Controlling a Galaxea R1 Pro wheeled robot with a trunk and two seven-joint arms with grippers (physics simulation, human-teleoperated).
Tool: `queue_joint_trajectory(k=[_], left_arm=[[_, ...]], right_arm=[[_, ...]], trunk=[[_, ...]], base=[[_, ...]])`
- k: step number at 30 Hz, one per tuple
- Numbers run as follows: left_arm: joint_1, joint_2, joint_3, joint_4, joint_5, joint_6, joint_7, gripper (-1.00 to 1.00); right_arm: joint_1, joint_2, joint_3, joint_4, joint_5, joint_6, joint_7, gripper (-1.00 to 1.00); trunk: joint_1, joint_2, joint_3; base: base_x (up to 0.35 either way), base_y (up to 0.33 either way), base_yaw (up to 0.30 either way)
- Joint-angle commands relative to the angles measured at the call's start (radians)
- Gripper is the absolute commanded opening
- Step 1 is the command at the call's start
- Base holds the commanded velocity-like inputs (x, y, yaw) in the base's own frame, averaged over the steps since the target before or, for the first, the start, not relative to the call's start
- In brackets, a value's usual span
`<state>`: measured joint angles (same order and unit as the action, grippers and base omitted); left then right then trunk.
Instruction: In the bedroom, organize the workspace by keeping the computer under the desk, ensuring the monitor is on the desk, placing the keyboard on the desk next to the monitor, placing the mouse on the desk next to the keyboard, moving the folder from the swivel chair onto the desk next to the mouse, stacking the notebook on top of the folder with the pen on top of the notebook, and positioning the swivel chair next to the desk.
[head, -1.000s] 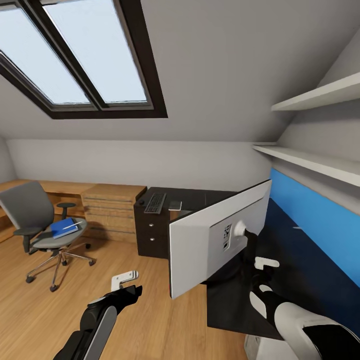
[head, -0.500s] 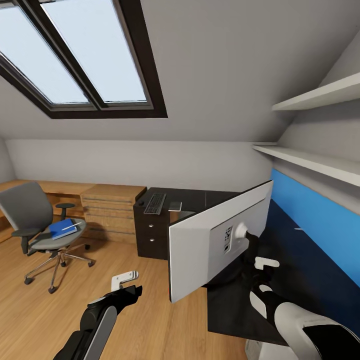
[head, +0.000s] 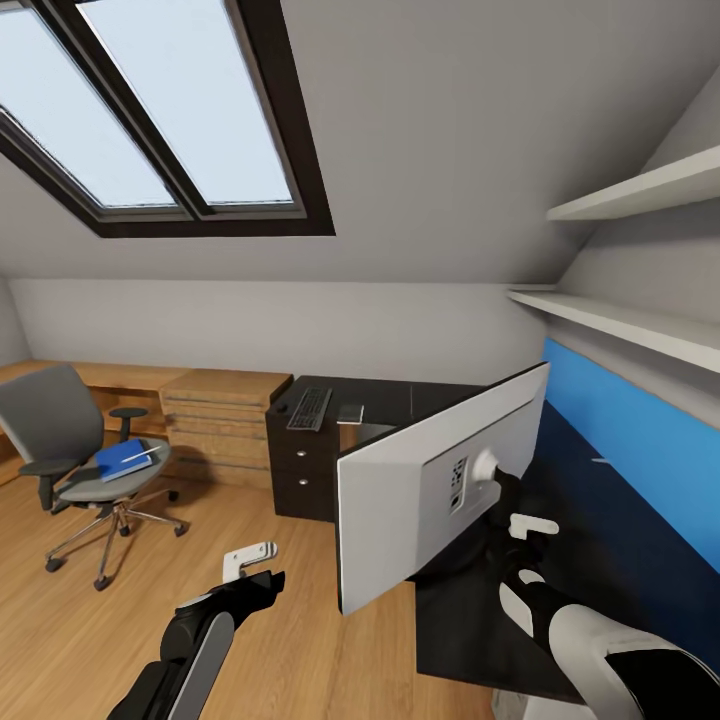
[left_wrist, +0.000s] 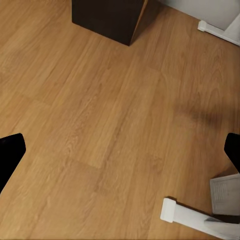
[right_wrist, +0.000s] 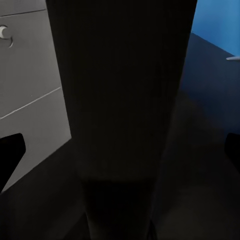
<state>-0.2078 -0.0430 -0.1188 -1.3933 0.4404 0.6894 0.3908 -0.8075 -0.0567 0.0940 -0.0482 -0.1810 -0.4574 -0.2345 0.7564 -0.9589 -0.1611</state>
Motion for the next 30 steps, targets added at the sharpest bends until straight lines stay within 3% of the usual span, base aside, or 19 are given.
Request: queue_joint_trajectory(k=[1, 30], left_arm=[[-0.001, 0.0, -0.001, -0.001, 0.011, 0.002, 0.01, 1.0], [-0.001, 0.0, -0.001, 0.0, 0.011, 0.002, 0.01, 1.0]], right_arm=[[-0.001, 0.0, 0.009, 0.001, -0.009, -0.003, -0.002, 1.0], [-0.001, 0.0, 0.009, 0.001, -0.008, -0.003, -0.002, 1.0]], trunk=[[0.0, -0.001, -0.002], [0.0, -0.001, -0.002]], base=[[0.02, 0.0, 0.0], [0.039, 0.0, 0.0]])
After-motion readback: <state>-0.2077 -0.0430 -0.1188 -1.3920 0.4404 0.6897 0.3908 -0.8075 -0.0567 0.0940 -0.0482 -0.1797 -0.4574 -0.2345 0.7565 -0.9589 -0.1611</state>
